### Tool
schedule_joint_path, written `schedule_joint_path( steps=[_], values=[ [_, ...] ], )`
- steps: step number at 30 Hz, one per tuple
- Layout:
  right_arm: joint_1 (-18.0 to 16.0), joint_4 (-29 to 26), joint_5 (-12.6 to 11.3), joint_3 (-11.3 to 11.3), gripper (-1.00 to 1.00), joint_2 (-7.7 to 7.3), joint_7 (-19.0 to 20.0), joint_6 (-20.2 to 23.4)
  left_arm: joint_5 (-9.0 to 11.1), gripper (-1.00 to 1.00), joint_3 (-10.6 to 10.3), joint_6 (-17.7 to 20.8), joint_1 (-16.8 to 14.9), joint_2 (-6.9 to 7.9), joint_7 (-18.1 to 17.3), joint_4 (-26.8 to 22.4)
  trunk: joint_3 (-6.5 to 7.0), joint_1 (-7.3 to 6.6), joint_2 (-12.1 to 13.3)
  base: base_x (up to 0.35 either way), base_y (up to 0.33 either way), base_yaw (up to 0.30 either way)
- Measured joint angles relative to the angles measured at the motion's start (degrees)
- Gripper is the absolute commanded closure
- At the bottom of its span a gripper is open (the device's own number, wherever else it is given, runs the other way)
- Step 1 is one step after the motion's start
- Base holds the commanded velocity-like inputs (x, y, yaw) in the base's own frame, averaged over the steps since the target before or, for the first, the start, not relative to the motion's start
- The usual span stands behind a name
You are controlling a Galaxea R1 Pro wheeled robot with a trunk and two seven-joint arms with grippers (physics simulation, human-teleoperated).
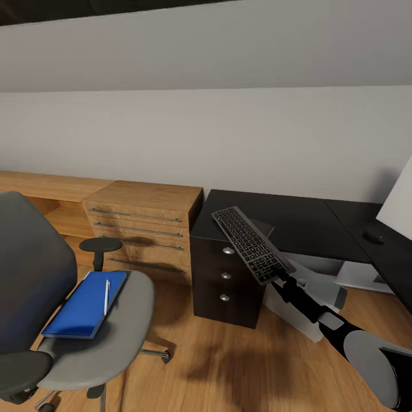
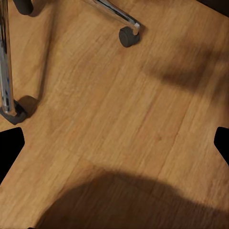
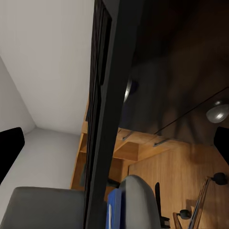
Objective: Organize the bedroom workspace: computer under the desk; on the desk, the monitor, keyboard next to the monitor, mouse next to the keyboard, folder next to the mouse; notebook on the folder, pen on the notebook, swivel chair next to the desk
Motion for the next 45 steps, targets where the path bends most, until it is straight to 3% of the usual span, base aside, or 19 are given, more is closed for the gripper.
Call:
schedule_joint_path(
  steps=[34, 35, 45],
  values=[
    [-0.01, 0.0, 0.0, 0.0, -1.0, 0.03, -0.02, -0.09, 0.01, -1.0, 0.0, 0.0, -0.04, -0.09, 0.0, 0.14, 0.0, 0.0, 0.0, 0.02, 0.0, 0.0],
    [0.01, 0.0, 0.0, 0.0, 1.0, 0.01, -0.04, -0.09, 0.01, -1.0, 0.0, 0.0, -0.04, -0.09, 0.0, 0.15, 0.0, 0.0, 0.0, 0.0, 0.0, 0.0],
    [0.01, -0.03, -0.03, -0.58, 1.0, 0.02, -1.45, -0.1, 0.0, -1.0, 0.0, 0.0, 0.0, -0.09, 0.0, 0.15, 0.0, 0.0, 0.0, 0.0, 0.0, 0.0]
  ],
)
